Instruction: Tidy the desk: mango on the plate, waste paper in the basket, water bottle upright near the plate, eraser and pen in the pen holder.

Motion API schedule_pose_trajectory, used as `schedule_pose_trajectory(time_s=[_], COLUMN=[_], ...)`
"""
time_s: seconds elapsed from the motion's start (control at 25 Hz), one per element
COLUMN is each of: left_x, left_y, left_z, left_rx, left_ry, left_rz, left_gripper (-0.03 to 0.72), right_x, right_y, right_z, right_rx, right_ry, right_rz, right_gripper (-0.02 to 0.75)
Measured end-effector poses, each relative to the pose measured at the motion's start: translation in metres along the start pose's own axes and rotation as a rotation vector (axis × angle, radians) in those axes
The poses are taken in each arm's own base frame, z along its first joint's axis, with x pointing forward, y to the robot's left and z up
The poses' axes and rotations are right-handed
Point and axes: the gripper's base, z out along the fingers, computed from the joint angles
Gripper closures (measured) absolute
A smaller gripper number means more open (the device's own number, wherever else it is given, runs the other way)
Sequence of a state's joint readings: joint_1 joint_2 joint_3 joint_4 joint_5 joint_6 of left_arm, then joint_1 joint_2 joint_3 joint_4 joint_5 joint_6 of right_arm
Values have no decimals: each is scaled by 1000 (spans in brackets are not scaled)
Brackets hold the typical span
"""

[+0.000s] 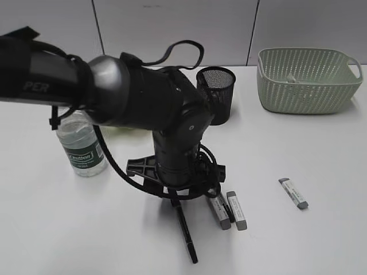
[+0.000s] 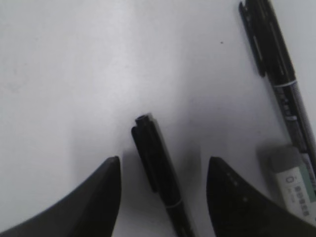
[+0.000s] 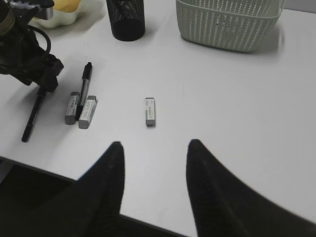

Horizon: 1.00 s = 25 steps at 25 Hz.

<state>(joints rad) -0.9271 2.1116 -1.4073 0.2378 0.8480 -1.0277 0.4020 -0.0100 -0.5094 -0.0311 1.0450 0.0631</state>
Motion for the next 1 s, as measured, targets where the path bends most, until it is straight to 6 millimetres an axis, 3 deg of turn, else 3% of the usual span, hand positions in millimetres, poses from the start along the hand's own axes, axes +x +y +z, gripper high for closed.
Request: schedule_pose_trajectory(time_s=[0.2, 0.32, 0.52, 0.6, 0.84, 0.92, 1.0], left_x=[2, -1, -8, -16, -64, -87, -110], left_y=[-5, -5, -1, -2, -12, 0, 14], left_z=[15, 16, 12, -5, -113, -128, -131], left_rx=[28, 35, 18, 25, 338, 396, 413], left_ry=[20, 13, -34, -151, -821, -926, -968], left_rz=[-30, -35, 0, 85, 368, 406, 394], left_gripper=[396, 550, 568, 568, 568, 568, 568], right_x=[0, 0, 0, 0, 0, 0, 0], right_y=[0, 0, 0, 0, 0, 0, 0], right_z=[0, 0, 0, 0, 0, 0, 0], right_rx=[-1, -1, -1, -1, -2, -2, -2], right_ry=[-1, -1, -1, -1, -1, -1, -1], right_rz=[0, 0, 1, 1, 1, 1, 1], right_gripper=[407, 407, 407, 407, 407, 407, 407])
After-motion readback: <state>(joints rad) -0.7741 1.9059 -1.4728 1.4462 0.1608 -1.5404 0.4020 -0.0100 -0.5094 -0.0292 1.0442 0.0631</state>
